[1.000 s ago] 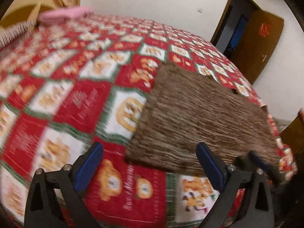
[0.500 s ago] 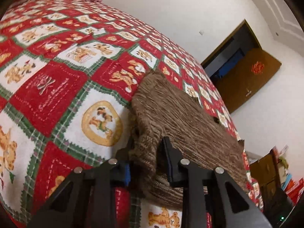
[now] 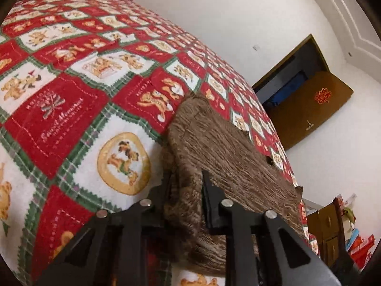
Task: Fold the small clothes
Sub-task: 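Grasp the end of the folded sweater with both grippers, then lift the held end with both grippers and fold it over the sweater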
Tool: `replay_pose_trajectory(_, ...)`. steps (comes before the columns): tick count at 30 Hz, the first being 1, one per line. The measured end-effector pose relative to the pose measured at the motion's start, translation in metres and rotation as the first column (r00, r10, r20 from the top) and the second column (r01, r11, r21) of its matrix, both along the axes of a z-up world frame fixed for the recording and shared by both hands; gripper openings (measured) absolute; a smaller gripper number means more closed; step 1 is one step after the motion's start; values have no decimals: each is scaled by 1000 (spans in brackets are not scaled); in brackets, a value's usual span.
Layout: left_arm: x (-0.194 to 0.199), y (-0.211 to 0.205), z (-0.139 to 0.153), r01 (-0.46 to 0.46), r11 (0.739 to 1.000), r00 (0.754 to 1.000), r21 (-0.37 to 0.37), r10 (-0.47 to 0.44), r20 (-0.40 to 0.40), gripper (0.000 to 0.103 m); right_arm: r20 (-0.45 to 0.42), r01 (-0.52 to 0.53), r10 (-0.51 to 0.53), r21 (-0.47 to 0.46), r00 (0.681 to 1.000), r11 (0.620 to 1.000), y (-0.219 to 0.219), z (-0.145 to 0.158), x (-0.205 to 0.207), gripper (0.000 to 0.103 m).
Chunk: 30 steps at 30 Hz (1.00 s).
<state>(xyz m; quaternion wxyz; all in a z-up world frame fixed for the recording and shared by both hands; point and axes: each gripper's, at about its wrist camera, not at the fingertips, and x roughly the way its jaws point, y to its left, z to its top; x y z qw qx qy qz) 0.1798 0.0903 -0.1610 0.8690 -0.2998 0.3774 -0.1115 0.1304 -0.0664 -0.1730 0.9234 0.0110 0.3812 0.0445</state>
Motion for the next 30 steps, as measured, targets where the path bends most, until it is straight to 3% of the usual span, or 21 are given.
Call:
replay_pose_trajectory(4, -8, 3, 8, 0, 1000, 999, 30, -2, 46, 20, -4, -3, 3, 5, 1000, 1000, -1, 0, 1, 59)
replay_pose_trajectory(8, -4, 0, -3, 2, 998, 1000, 68, -2, 10, 21, -38, -29, 31, 34, 999, 999, -2, 8, 8, 61)
replay_pose_trajectory(13, -6, 6, -10, -12, 1000, 1000, 29, 11, 14, 28, 23, -75, 74, 86, 997, 993, 3, 53, 41, 64)
replay_pose_trajectory(15, -4, 7, -10, -5, 1000, 1000, 10, 5, 11, 32, 10, -99, 98, 105, 995, 990, 10, 62, 67, 66)
replay_pose_trajectory(22, 0, 15, -12, -14, 1000, 999, -26, 15, 32, 35, -127, -125, 151, 190, 980, 974, 41, 43, 166, 66)
replay_pose_trajectory(26, 0, 14, -13, -31, 999, 999, -13, 31, 33, 34, -192, -191, 216, 144, 957, 971, 82, 23, 207, 66)
replay_pose_trajectory(30, 1, 18, -16, -30, 999, 999, -37, 31, 34, 33, -235, -239, 251, 78, 939, 968, 110, 3, 221, 66)
